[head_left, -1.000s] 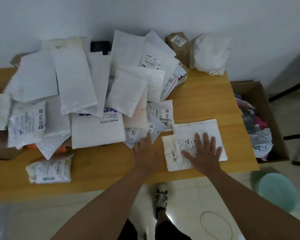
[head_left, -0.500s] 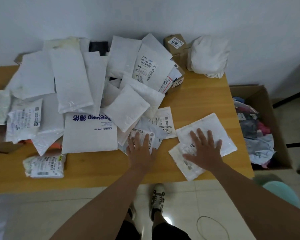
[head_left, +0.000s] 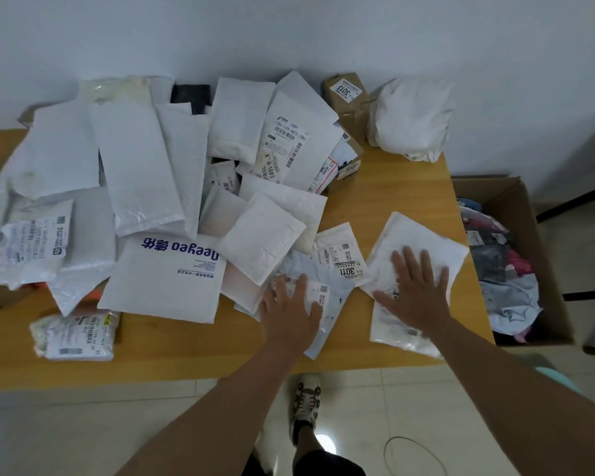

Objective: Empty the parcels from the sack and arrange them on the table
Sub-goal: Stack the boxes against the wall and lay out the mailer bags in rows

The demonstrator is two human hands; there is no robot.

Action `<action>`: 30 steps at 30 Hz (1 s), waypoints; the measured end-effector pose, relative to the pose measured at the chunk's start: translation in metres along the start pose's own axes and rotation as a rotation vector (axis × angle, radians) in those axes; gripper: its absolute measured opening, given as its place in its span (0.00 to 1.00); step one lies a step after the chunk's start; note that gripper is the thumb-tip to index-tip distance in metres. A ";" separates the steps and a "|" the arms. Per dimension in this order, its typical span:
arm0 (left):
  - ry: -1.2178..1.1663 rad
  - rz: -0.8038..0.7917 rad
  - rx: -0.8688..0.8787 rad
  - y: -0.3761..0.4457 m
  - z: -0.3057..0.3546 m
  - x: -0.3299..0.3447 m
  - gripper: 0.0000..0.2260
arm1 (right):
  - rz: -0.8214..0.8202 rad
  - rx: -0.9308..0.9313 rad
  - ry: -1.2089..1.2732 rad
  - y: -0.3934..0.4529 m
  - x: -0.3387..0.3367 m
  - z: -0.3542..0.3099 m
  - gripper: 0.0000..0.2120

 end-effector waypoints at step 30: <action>-0.205 0.051 0.227 -0.009 0.039 0.032 0.26 | 0.093 -0.058 0.363 0.034 -0.059 -0.058 0.33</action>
Point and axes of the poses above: each hand's wrist, its own y-axis towards the middle knuckle, its own x-axis out of the palm, z = x × y, the point moved 9 cm from there along y, towards the middle knuckle, and after that the axes turned 15 degrees about -y, right-handed, at the moved point
